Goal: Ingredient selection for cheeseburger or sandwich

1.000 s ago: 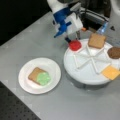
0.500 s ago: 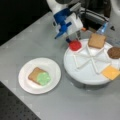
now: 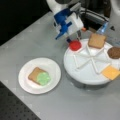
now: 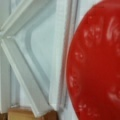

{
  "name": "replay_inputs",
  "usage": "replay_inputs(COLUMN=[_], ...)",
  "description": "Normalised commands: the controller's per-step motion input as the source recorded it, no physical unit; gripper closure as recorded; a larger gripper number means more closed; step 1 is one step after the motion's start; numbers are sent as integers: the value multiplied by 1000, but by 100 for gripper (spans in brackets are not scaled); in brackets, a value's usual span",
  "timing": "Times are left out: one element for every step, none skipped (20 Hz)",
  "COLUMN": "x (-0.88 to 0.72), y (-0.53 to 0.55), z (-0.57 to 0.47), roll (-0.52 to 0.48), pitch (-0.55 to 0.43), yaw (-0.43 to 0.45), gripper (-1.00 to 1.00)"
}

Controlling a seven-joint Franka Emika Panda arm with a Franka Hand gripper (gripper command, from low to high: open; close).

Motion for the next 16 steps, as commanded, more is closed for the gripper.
replay_inputs(x=[81,82,84,87,91,95,97,98,103,106,110,115,121,130,139,145], y=[-157,-146,-140,-135,-127,-125,-127,-129,-126,-125,-124,-120,-114,-106,-99,-92], z=[-70,-77,-81,-89,-105,-123,-130,-134,-134,-129,-122,-114,-105,-95,-84,-73], roll=[286,273,266,261,235,246,251,252,239,246,253,257,256,258,259,255], pitch=[-78,-77,-78,-81,-73,-89,-86,-85,-75,-84,-89,-92,-92,-94,-97,-98], yaw=[35,33,32,32,37,37,38,38,29,26,24,21,18,13,10,9], gripper=[-100,-100,-100,-100,100,100,100,100,100,100,100,100,100,100,100,100])
